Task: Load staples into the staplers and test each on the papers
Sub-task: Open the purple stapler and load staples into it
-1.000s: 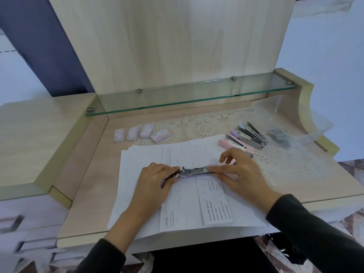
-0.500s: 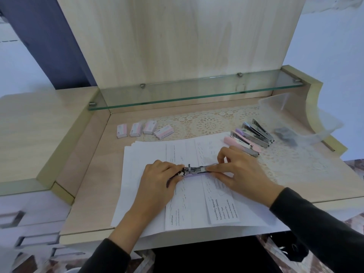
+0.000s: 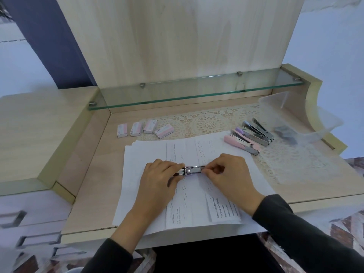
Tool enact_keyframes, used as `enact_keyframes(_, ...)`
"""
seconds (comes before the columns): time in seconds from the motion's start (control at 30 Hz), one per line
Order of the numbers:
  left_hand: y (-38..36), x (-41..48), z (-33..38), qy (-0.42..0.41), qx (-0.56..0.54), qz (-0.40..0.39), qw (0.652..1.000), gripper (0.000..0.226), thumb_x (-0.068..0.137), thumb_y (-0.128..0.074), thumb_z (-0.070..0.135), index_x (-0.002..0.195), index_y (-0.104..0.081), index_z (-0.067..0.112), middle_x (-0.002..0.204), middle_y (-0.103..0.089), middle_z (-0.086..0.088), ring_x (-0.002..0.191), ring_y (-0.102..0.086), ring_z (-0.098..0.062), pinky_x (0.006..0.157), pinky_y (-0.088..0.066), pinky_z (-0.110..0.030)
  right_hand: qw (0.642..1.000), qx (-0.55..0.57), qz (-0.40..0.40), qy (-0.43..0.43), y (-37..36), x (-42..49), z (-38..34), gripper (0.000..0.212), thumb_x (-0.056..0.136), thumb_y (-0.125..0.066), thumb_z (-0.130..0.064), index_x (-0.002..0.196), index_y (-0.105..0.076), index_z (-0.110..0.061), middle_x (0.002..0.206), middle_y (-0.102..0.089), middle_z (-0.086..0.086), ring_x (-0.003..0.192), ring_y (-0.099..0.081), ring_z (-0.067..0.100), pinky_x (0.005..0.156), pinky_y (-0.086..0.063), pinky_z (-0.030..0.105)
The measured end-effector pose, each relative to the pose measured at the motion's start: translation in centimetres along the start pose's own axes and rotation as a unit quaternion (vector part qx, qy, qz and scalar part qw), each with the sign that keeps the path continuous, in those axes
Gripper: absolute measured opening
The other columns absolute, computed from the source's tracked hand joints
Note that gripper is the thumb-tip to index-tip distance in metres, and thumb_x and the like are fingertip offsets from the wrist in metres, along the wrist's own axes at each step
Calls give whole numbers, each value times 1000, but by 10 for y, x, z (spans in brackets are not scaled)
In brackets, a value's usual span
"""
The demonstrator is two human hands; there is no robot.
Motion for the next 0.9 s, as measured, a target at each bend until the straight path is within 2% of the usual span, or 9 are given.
enact_keyframes(0.17,1,0,0,5,-3,-3,1000,23,72,-66,20,93,-71,10,81,-70,-1,79,-46,-10,71,-34,-22,998,20,-2,-53,-10,-1,-9,8,77,-67,-25,77,-71,-17,63,-50,-14,61,-46,3,56,-33,14)
enact_keyframes(0.27,2,0,0,10,-5,-7,1000,28,79,-54,28,93,-70,11,82,-69,-1,79,-46,-10,71,-34,-23,997,34,7,-74,-13,0,-13,9,77,-69,-26,73,-71,-18,61,-50,-15,61,-47,5,59,-36,20)
enact_keyframes(0.4,3,1,0,7,-2,-11,1000,30,79,-50,29,93,-70,11,83,-70,-1,80,-46,-11,71,-34,-23,994,46,17,-96,-14,1,-14,10,75,-71,-27,68,-71,-18,56,-51,-16,57,-47,4,55,-36,19)
enact_keyframes(0.57,3,1,0,0,5,-7,1000,30,79,-51,27,93,-70,10,83,-70,-2,80,-47,-11,71,-34,-24,993,57,28,-103,-13,1,-16,11,74,-71,-25,68,-72,-16,64,-65,-4,59,-52,8,62,-41,21)
enact_keyframes(0.7,2,1,0,-3,10,-5,1000,30,79,-51,27,93,-70,10,83,-70,-2,80,-46,-12,71,-34,-24,992,62,31,-108,-12,0,-17,11,74,-72,-25,68,-72,-16,60,-61,-5,60,-54,10,70,-45,27)
enact_keyframes(0.83,1,0,-1,-5,18,-3,1000,26,78,-57,25,94,-71,10,83,-70,-2,81,-46,-11,72,-33,-23,990,72,36,-112,-14,0,-17,12,73,-72,-24,65,-70,-16,65,-68,0,63,-58,15,70,-46,30)
enact_keyframes(0.9,1,0,-1,-4,17,-3,1000,29,79,-52,27,94,-71,10,83,-70,-2,81,-47,-11,72,-33,-24,991,70,34,-112,-14,0,-18,13,74,-72,-24,64,-70,-16,64,-67,-1,63,-57,14,69,-46,29)
Point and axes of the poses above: each hand's wrist, its own x-axis towards the middle knuckle, its own y-axis out of the back of the hand, z = x × y, the point moved 2 cm from there along x, towards the middle knuckle
